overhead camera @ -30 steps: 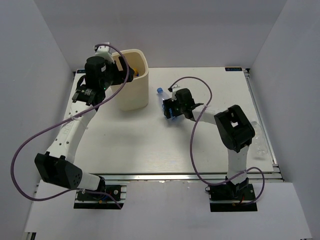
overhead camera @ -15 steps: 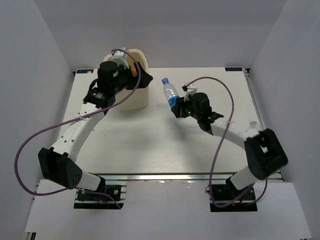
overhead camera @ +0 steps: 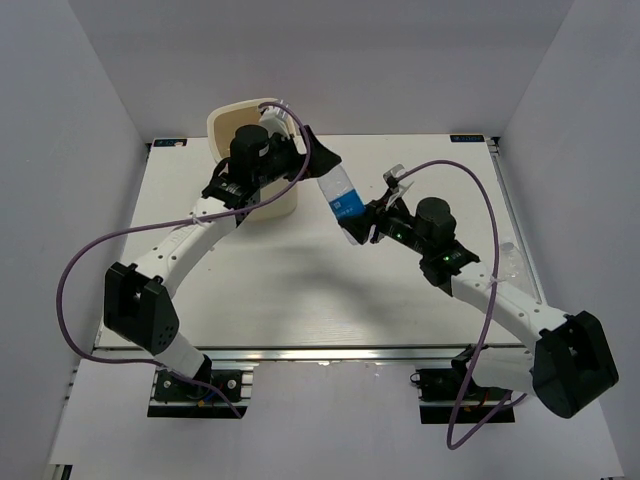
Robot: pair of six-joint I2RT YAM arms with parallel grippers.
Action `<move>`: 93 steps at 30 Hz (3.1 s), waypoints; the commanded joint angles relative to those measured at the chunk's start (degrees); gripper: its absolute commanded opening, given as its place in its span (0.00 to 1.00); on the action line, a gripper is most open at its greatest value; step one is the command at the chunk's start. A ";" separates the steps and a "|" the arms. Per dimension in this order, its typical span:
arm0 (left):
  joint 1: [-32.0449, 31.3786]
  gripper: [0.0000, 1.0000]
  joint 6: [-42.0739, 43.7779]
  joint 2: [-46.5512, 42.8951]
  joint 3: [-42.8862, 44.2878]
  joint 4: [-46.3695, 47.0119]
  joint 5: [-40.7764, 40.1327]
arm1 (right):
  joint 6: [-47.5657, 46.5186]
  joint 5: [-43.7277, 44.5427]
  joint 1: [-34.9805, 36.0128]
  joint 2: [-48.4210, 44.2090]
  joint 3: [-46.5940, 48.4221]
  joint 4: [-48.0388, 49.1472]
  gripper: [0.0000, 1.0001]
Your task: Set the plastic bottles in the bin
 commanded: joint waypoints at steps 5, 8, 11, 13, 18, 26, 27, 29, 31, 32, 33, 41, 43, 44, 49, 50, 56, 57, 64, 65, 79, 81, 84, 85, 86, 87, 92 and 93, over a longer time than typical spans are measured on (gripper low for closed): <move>-0.75 0.58 -2.30 -0.37 -0.57 6.63 4.25 | 0.77 -3.55 0.41 -1.98 0.28 4.82 0.43; -0.75 0.28 -0.99 -1.07 -0.57 4.43 3.11 | 0.07 -1.63 0.41 -2.59 0.28 4.83 0.52; -0.75 0.00 -0.02 -2.12 -0.49 4.08 -0.03 | -0.72 -0.13 0.41 -3.12 1.16 2.99 0.77; -0.75 0.00 0.86 -2.83 0.91 1.36 -2.85 | -0.98 0.75 0.32 -3.64 1.51 0.35 0.89; -0.05 0.00 5.61 -2.57 7.50 -3.56 -14.10 | -0.81 8.04 0.41 -5.14 0.19 -3.16 0.89; 10.83 0.00 3.33 2.52 26.56 -9.36 -10.34 | -2.48 26.04 -0.56 -9.62 -0.42 -12.30 0.89; 11.81 0.00 3.15 3.31 30.67 -12.07 -11.38 | -2.48 28.16 -1.08 -9.71 -0.69 -13.18 0.89; 14.53 0.00 2.71 4.81 32.99 -13.67 -13.66 | -1.70 31.07 -4.50 -9.27 -0.34 -17.64 0.89; 17.42 0.00 2.36 5.08 32.65 -13.59 -15.34 | 1.64 31.95 -10.73 -9.62 0.19 -21.17 0.89; 18.31 0.00 2.10 5.43 32.21 -13.68 -16.22 | 3.04 32.13 -13.11 -9.97 0.19 -24.24 0.89; 19.02 0.00 2.35 5.61 30.99 -14.02 -16.66 | 4.54 32.74 -17.22 -10.41 0.10 -25.22 0.89; 22.37 0.33 0.34 7.36 20.96 -9.37 -18.42 | 8.06 51.98 -28.24 -14.02 -0.94 -37.97 0.89; 22.37 0.66 -0.10 7.89 19.74 -9.02 -18.77 | 8.33 52.44 -31.22 -13.67 -1.48 -39.64 0.89; 22.37 0.96 0.07 7.81 19.47 -8.58 -18.69 | 8.50 52.52 -32.19 -13.32 -1.48 -40.34 0.89; 22.37 0.98 1.30 9.29 24.46 -10.06 -17.89 | 6.66 52.01 -40.63 -11.39 -1.92 -40.09 0.89; 22.37 0.98 1.82 9.91 26.48 -11.38 -17.89 | 7.88 51.39 -41.77 -11.03 -1.74 -40.00 0.89; 22.37 0.98 5.95 11.93 38.97 -18.24 -17.10 | -8.10 36.20 -49.59 -4.63 -0.26 -33.66 0.89; 22.37 0.98 6.31 12.02 40.19 -19.12 -17.10 | -9.85 34.70 -51.17 -3.40 0.88 -34.71 0.89; 22.45 0.98 11.76 9.83 45.58 -24.22 -18.94 | -18.03 20.36 -55.40 3.73 3.44 -41.22 0.89; 22.37 0.98 12.54 8.96 44.44 -24.40 -20.17 | -18.56 20.70 -55.58 4.26 3.44 -41.58 0.89; 22.37 0.98 10.28 -10.47 15.87 -19.74 -29.05 | -22.96 27.12 -56.72 12.34 -0.60 -35.17 0.89; 22.37 0.98 9.65 -11.35 14.72 -20.09 -29.14 | -22.09 27.91 -56.72 13.83 -0.69 -35.17 0.89; 22.37 0.98 9.04 -12.32 14.46 -20.71 -28.79 | -20.68 29.23 -56.72 15.86 -0.16 -35.34 0.89; 22.37 0.98 8.95 -12.67 14.46 -20.71 -28.79 | -20.33 29.15 -56.72 16.39 0.19 -35.34 0.89; 22.37 0.98 8.95 -13.11 14.28 -20.62 -28.79 | -20.15 28.80 -56.72 16.74 0.19 -35.25 0.86; 22.37 0.98 8.95 -13.98 14.11 -20.53 -28.88 | -19.89 28.62 -56.72 17.09 0.28 -35.51 0.84; 22.45 0.98 7.11 -15.14 11.82 -18.25 -21.95 | -19.53 23.10 -56.64 14.56 1.06 -34.90 0.64; 22.37 0.98 6.41 -14.96 11.82 -18.16 -20.46 | -19.53 18.38 -56.46 12.46 1.16 -34.29 0.60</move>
